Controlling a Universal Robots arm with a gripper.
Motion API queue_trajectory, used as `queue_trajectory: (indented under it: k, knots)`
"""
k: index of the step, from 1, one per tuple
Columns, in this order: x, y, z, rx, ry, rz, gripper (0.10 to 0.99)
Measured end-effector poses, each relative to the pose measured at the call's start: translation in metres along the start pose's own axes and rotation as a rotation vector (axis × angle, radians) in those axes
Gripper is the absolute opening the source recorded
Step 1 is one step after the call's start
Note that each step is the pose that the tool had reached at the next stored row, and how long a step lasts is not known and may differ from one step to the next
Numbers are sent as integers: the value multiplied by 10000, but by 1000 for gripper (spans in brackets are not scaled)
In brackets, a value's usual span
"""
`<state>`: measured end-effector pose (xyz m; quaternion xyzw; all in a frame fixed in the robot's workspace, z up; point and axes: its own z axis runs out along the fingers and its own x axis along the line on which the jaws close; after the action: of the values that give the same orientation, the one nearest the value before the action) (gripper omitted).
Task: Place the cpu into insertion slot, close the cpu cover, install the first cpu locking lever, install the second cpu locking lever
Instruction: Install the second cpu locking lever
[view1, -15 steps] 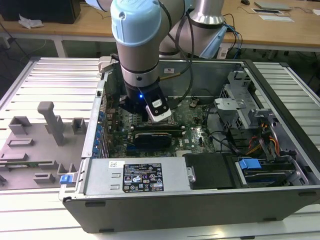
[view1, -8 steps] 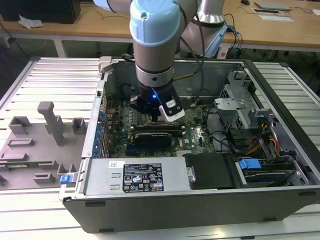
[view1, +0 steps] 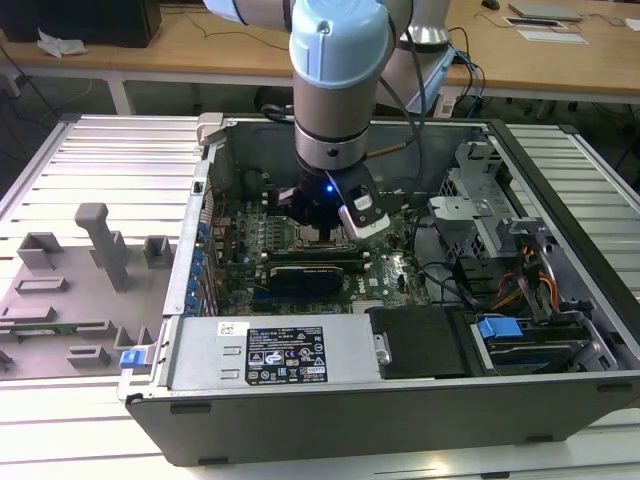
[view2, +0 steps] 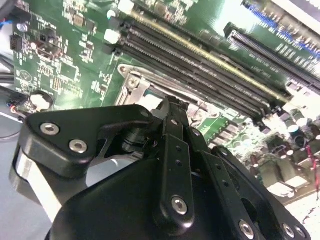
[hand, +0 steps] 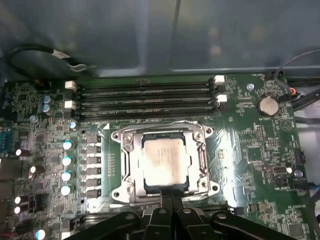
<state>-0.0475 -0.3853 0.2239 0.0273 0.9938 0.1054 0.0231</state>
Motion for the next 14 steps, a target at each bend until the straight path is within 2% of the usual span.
queue_trajectory:
  k: [2,4,6,14]
  knots:
    - [3,67,14,163,9,-6,106]
    - [9,168,36,435,6,-16,106]
    - [12,225,42,556,0,-23,106]
    - [8,293,-91,647,-6,-28,106]
